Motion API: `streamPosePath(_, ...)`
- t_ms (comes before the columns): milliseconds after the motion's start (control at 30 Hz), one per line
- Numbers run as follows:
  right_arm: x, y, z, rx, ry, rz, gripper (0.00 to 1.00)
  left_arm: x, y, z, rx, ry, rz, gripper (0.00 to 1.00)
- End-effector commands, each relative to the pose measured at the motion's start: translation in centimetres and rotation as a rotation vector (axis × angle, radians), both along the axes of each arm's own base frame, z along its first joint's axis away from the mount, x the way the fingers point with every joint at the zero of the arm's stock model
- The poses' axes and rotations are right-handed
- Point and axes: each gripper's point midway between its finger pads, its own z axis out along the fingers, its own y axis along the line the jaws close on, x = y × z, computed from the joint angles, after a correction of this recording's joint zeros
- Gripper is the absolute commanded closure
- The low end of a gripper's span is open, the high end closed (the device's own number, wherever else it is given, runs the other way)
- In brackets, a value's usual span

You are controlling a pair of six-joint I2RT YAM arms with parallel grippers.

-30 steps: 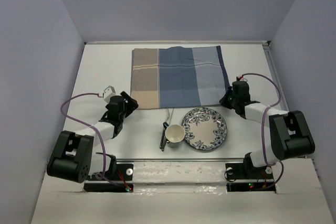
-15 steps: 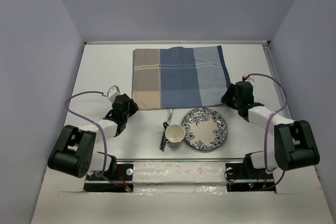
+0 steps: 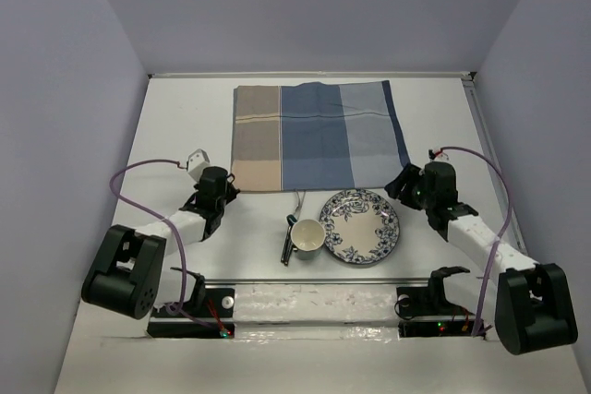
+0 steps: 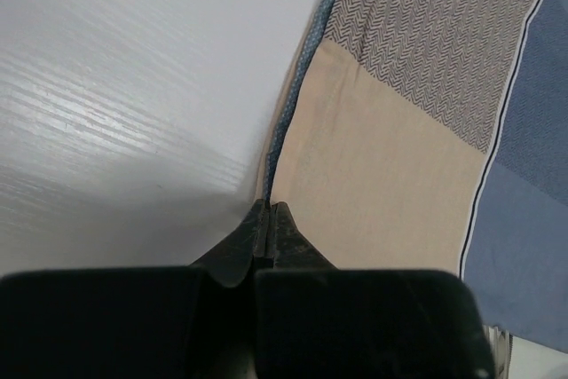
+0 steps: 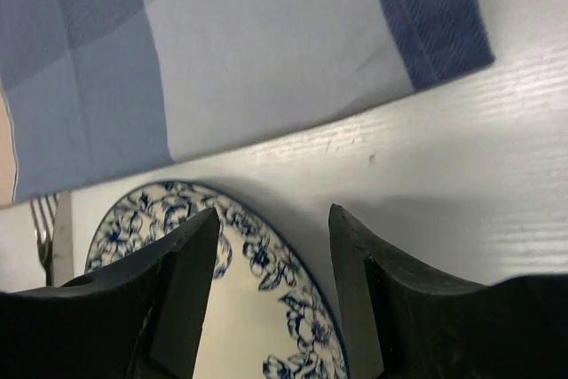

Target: Set the dinner table for one person

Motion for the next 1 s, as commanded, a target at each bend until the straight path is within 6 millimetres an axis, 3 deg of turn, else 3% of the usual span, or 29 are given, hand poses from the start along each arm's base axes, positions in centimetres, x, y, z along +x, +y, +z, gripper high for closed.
streamPosePath(0, -2.5, 3.1, 1.8, 0.084, -0.04, 0.165, 0.41, 0.9, 0.8, 2.0, 0.028, -0.067, 0.028, 1.0)
streamPosePath(33, -2.6, 3.7, 2.8, 0.088, -0.061, 0.194, 0.41, 0.9, 0.7, 2.1, 0.023, -0.067, 0.021, 1.0)
streamPosePath(67, -2.3, 4.3, 5.1, 0.094, -0.118, 0.225, 0.41, 0.8, 0.6, 2.1, 0.02, -0.068, 0.02, 1.0)
streamPosePath(133, -3.1, 5.6, 6.4, 0.079, -0.121, 0.297, 0.41, 0.7, 0.8, 3.1, 0.016, -0.1, 0.027, 1.0)
streamPosePath(167, -3.8, 7.2, 7.1, 0.075, -0.127, 0.364, 0.41, 0.5, 1.2, 3.4, 0.025, -0.109, 0.038, 0.97)
streamPosePath(200, -4.1, 8.1, 8.2, 0.071, -0.133, 0.399, 0.41, 0.5, 1.3, 4.2, 0.023, -0.135, 0.041, 0.89)
streamPosePath(233, -4.5, 9.0, 8.8, 0.068, -0.141, 0.435, 0.4, 0.3, 1.4, 4.3, 0.025, -0.13, 0.042, 0.7)
streamPosePath(267, -5.8, 10.7, 9.0, 0.065, -0.13, 0.506, 0.39, 0.3, 1.4, 5.1, 0.014, -0.151, 0.045, 0.57)
streamPosePath(333, -6.3, 12.2, 10.3, 0.043, -0.142, 0.544, 0.37, 0.0, 1.4, 5.5, 0.007, -0.159, 0.044, 0.35)
streamPosePath(400, -8.2, 14.3, 10.7, 0.021, -0.123, 0.627, 0.36, -0.2, 1.6, 7.0, -0.008, -0.204, 0.054, 0.33)
streamPosePath(433, -8.1, 15.0, 11.4, -0.002, -0.134, 0.635, 0.36, -0.3, 1.7, 7.7, -0.008, -0.213, 0.056, 0.32)
streamPosePath(500, -9.9, 16.5, 11.2, -0.042, -0.105, 0.705, 0.36, -0.3, 1.5, 10.2, -0.025, -0.274, 0.046, 0.32)
streamPosePath(533, -9.7, 17.1, 11.5, -0.078, -0.105, 0.704, 0.36, -0.5, 1.4, 11.0, -0.03, -0.284, 0.038, 0.31)
streamPosePath(700, -11.6, 18.7, 10.2, -0.202, -0.04, 0.765, 0.36, -0.3, -0.7, 19.4, -0.072, -0.452, -0.094, 0.21)
streamPosePath(733, -12.1, 19.2, 9.9, -0.209, -0.03, 0.782, 0.37, -0.4, -1.2, 20.3, -0.053, -0.468, -0.137, 0.09)
streamPosePath(767, -12.4, 19.5, 9.6, -0.22, -0.017, 0.791, 0.38, -0.5, -2.1, 22.6, -0.059, -0.509, -0.195, 0.03)
streamPosePath(967, -12.1, 20.4, 6.6, -0.33, 0.056, 0.755, 0.43, -2.2, -3.8, 27.7, 0.03, -0.586, -0.369, 0.01)
